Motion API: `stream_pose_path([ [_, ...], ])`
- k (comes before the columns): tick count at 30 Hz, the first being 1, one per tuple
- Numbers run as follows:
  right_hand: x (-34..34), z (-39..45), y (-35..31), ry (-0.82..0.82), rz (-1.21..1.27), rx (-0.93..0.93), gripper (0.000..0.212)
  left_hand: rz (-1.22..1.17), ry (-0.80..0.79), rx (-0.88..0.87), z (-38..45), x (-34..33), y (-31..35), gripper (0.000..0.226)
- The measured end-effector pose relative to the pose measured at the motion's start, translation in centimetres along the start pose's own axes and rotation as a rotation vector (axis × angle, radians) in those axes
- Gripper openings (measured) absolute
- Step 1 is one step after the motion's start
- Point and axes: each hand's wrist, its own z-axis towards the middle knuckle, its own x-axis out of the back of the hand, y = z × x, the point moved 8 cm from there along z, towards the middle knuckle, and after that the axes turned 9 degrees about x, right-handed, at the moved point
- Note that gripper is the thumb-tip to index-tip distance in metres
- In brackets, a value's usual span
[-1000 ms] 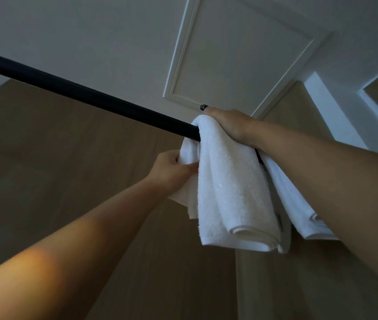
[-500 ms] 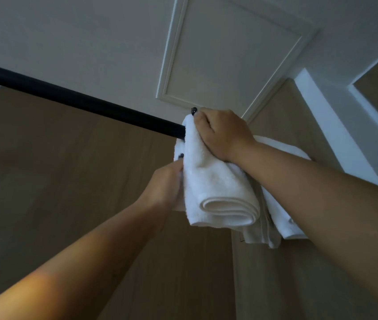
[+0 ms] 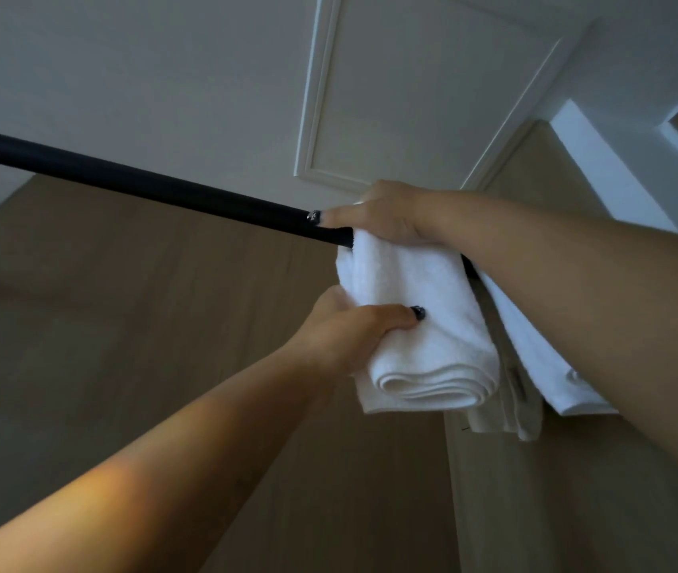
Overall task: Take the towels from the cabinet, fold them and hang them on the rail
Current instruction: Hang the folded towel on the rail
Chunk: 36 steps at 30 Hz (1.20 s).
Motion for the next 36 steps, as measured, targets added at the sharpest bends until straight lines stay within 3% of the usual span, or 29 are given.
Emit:
stream_pose_path([
  [6, 0.5, -0.2, -0.4, 0.14, -0.012, 0.047, 0.06, -0.048, -0.027, -0.011, 0.2, 0.0, -0.8, 0.039],
  [13, 0.7, -2.0, 1.3, 0.111, 0.087, -0.063, 0.097, -0.019, -0.014, 0.0, -0.4, 0.4, -1.0, 0.037],
  [21, 1.4, -4.7, 0.4, 0.384, -0.159, 0.021, 0.061, -0.075, -0.007, 0.037, -1.5, 0.3, -1.1, 0.03],
  [25, 0.2, -7.4, 0.8, 0.463, -0.048, 0.045, 0.039, -0.157, -0.007, 0.107, -2.3, 0.0, -1.3, 0.031],
  [29, -2.4, -10.6, 1.1, 0.425, 0.047, 0.003, 0.054, -0.195, 0.054, 0.151, -3.1, -0.3, -1.6, 0.03],
  [36, -5.6, -17.4, 1.5, 0.572, 0.515, -0.223, 0.068, -0.208, 0.126, 0.182, -4.3, -0.6, -1.7, 0.034],
])
